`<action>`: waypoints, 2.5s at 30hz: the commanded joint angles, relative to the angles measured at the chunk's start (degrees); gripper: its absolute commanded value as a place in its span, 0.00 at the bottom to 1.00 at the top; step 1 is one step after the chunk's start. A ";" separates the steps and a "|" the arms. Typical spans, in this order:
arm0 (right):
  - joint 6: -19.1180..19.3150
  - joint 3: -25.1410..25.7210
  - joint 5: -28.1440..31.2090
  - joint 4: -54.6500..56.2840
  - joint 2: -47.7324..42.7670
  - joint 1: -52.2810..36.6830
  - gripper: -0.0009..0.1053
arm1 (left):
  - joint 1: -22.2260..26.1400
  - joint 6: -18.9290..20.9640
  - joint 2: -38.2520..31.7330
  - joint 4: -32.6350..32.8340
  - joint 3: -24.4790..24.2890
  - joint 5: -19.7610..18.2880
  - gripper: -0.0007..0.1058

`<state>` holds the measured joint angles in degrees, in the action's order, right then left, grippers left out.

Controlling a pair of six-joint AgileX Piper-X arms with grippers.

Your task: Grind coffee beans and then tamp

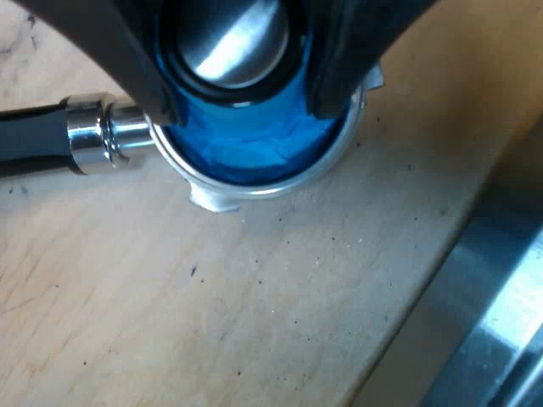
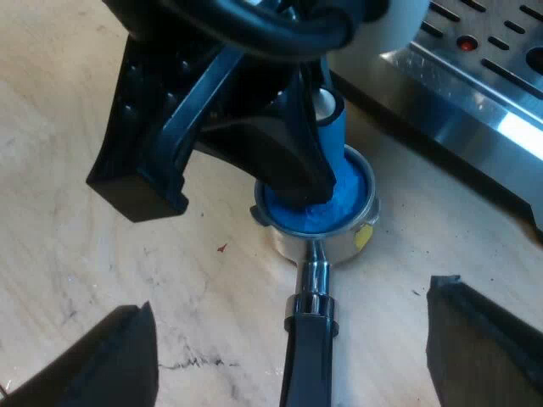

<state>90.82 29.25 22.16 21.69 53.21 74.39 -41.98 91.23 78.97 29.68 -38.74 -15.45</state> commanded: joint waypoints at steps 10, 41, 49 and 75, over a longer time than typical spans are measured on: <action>0.32 0.19 0.24 -0.49 -0.11 -0.23 0.64 | -0.33 0.17 0.12 7.15 -1.33 0.49 0.01; 3.29 0.19 0.81 -8.65 -0.11 -0.10 0.64 | 1.47 0.17 -21.04 20.56 -6.46 5.64 0.01; 5.50 0.19 -0.61 -12.96 -0.11 -0.10 0.64 | 7.63 0.17 -21.81 23.23 -6.46 5.41 0.01; 7.12 0.19 -3.55 -12.96 -0.11 -0.10 0.64 | 19.89 -0.29 -7.83 21.54 -6.46 5.81 0.01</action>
<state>96.96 29.25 19.13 9.60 53.28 74.39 -22.03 91.23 71.06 51.93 -44.87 -10.18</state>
